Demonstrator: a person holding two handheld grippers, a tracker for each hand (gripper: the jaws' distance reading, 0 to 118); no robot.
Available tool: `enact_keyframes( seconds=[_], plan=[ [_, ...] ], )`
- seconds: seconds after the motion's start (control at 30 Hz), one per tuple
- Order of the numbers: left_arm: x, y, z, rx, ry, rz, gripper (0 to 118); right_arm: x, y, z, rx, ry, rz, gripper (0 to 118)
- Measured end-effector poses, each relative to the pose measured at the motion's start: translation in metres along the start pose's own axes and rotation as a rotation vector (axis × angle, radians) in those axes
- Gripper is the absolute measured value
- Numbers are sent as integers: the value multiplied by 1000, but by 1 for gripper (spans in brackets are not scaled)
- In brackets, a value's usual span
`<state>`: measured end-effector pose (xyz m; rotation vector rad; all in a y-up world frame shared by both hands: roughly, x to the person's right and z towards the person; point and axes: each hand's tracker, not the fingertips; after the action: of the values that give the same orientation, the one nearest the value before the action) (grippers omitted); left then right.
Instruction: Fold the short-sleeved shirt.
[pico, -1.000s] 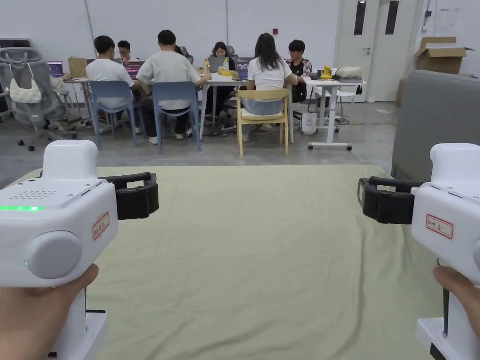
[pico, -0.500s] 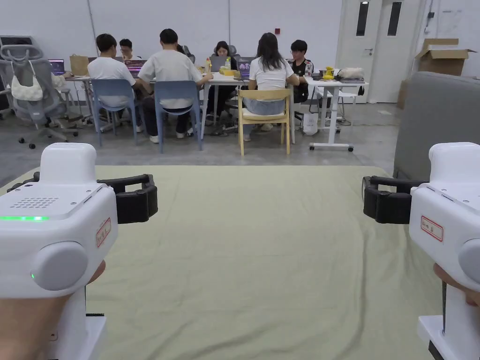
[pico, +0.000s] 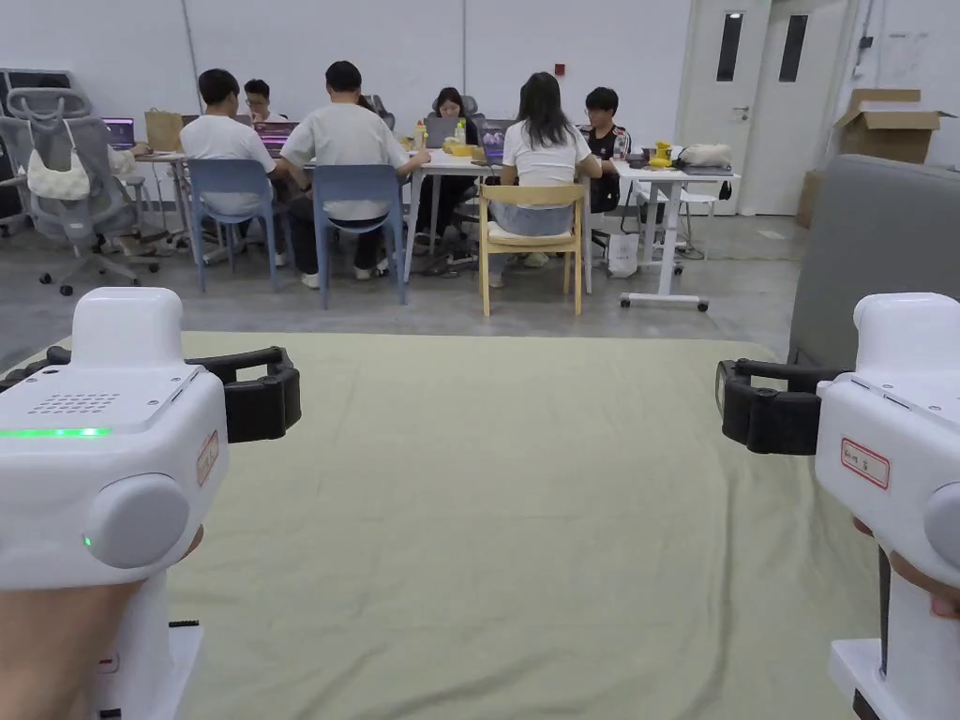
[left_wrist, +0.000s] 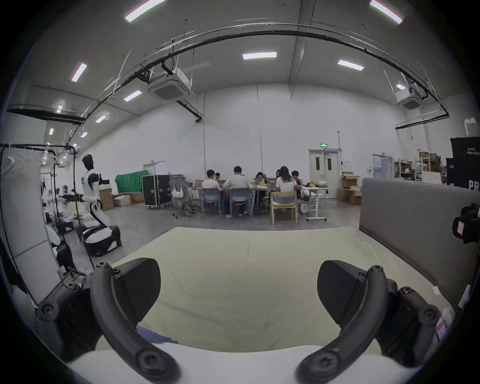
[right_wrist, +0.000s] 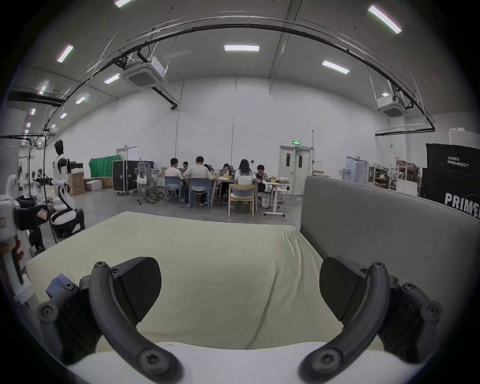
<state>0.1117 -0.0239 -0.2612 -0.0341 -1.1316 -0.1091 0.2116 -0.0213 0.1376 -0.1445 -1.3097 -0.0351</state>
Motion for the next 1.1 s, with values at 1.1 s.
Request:
enact_keyframes(
  seconds=[1.1],
  plan=[
    [2, 7, -1, 4, -24, -14, 118, -20, -6, 4, 18, -30, 89, 118]
  ],
)
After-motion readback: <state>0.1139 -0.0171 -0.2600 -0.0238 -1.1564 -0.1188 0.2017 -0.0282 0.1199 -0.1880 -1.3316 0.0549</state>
